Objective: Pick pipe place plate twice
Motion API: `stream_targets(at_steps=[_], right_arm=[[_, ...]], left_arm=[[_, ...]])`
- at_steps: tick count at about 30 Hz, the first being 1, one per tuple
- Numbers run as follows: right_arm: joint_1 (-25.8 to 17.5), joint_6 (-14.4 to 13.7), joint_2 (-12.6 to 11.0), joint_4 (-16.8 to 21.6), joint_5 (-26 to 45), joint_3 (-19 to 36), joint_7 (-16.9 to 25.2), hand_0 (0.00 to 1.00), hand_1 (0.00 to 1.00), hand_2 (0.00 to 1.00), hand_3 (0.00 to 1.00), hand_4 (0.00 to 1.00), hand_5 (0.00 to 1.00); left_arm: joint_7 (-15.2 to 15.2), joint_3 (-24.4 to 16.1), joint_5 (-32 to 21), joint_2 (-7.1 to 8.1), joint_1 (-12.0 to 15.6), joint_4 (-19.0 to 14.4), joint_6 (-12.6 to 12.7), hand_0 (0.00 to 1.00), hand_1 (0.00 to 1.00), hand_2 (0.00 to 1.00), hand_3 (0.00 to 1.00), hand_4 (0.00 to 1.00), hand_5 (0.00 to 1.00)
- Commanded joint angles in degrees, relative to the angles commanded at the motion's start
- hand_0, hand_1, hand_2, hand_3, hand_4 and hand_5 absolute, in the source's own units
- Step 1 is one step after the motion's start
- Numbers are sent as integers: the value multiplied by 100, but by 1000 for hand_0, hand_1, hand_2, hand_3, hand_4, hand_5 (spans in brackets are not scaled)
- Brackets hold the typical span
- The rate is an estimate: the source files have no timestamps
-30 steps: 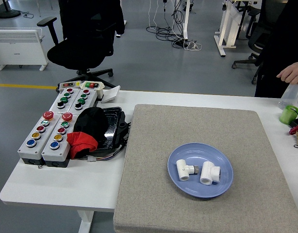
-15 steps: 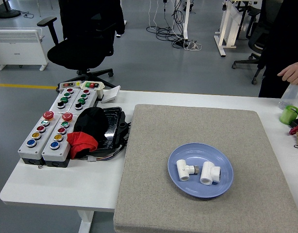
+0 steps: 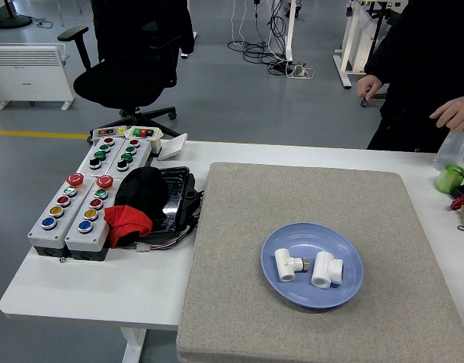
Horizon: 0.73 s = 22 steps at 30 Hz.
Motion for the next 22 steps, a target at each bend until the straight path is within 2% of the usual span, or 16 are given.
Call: stream_targets(at_steps=[22], right_arm=[[39,12,26,-9,-8,61,27,820,775,852,806,442,462]], left_arm=[[0,90,-160,9,-64,-1,30,655,630,635,564,399,998]])
